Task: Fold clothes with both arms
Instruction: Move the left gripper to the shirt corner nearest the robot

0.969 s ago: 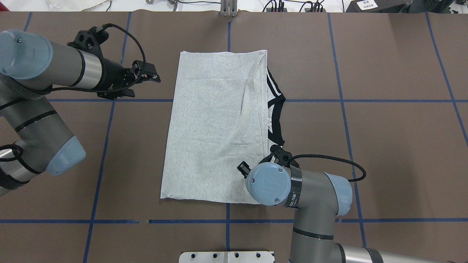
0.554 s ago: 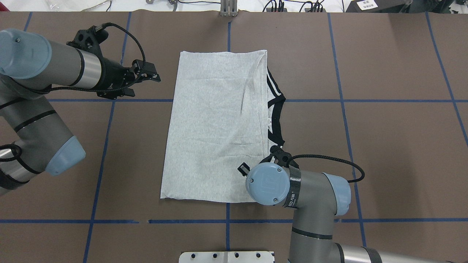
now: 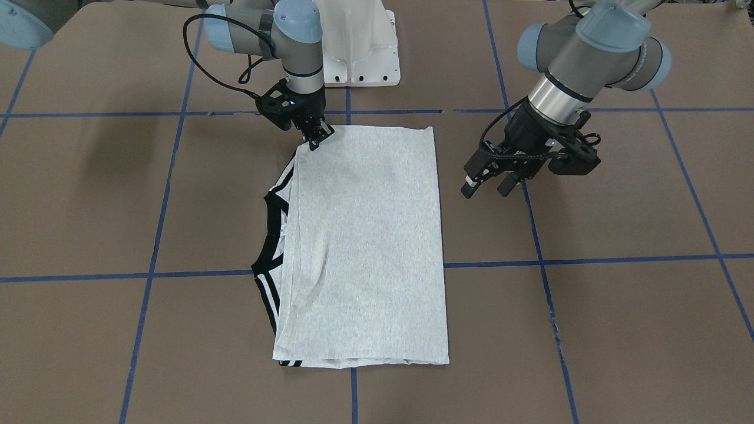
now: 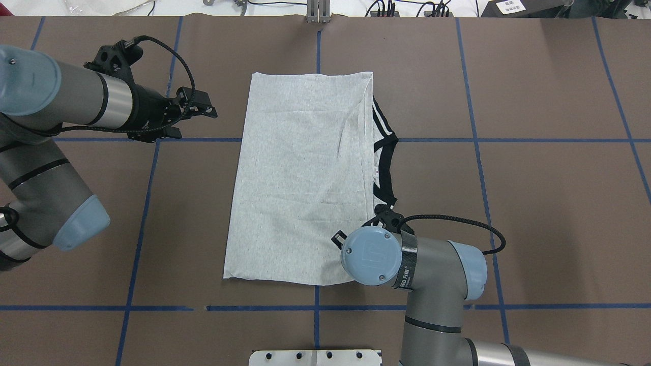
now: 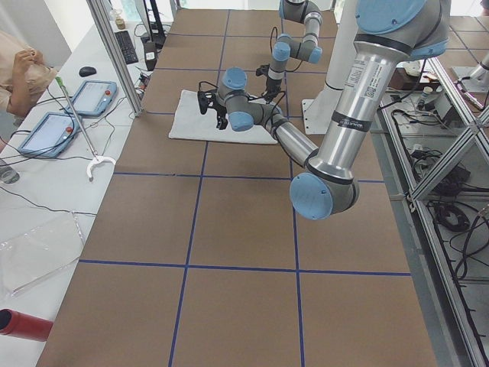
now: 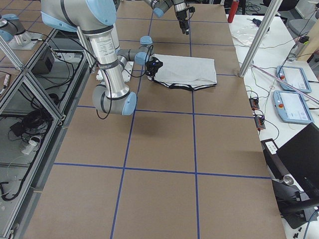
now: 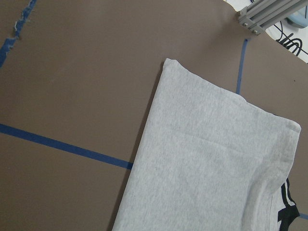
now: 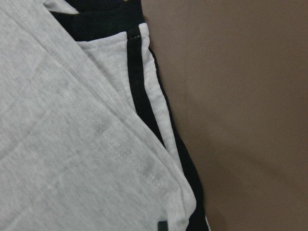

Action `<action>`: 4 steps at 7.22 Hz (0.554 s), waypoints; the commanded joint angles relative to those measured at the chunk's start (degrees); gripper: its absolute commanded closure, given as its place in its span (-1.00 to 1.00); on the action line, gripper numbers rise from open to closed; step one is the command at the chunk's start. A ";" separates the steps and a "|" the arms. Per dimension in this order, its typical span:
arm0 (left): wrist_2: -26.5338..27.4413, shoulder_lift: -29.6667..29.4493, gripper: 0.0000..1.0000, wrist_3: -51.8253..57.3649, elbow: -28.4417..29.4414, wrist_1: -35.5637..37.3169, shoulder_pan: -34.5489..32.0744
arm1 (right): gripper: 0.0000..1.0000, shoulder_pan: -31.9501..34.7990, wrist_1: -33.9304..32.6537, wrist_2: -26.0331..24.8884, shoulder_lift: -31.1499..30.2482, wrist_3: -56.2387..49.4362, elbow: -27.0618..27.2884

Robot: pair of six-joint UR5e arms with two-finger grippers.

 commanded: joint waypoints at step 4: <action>6.31 1.15 -1.00 -12.64 -5.68 0.26 15.85 | 1.00 1.81 0.02 4.33 -4.35 -0.63 7.23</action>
